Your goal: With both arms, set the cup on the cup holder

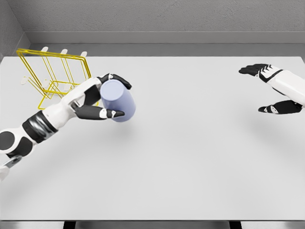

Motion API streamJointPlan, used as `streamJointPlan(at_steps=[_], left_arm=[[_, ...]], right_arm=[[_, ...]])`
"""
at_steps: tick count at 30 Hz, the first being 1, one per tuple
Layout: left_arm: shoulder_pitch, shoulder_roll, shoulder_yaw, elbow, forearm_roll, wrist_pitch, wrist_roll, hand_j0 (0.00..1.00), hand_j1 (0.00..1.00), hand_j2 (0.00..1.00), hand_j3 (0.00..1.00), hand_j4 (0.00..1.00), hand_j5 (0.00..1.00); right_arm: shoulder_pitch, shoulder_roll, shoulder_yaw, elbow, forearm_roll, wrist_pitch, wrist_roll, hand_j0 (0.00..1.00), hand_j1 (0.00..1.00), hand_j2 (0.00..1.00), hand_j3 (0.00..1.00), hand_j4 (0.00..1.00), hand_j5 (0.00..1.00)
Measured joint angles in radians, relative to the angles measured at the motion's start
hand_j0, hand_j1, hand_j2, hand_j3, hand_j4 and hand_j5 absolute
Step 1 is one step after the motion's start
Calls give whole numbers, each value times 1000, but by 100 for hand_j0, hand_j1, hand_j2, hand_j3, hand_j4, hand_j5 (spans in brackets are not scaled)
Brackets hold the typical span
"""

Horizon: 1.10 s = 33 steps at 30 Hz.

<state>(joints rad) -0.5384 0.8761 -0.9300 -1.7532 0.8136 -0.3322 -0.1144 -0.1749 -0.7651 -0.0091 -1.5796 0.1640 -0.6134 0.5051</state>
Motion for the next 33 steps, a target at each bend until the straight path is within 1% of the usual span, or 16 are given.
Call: streamJointPlan(at_steps=[10,33], left_arm=[[-2,34,30,-4,25,-1,0,53,53,53,53,53,53],[2,126,66,8,95,-32,-1,54,54,54,54,54,54]], right_arm=[[0,0,0,0,0,0,0,100,100,100,100,100,100],[0,0,0,-3,0,0,0,100,100,100,100,100,100]])
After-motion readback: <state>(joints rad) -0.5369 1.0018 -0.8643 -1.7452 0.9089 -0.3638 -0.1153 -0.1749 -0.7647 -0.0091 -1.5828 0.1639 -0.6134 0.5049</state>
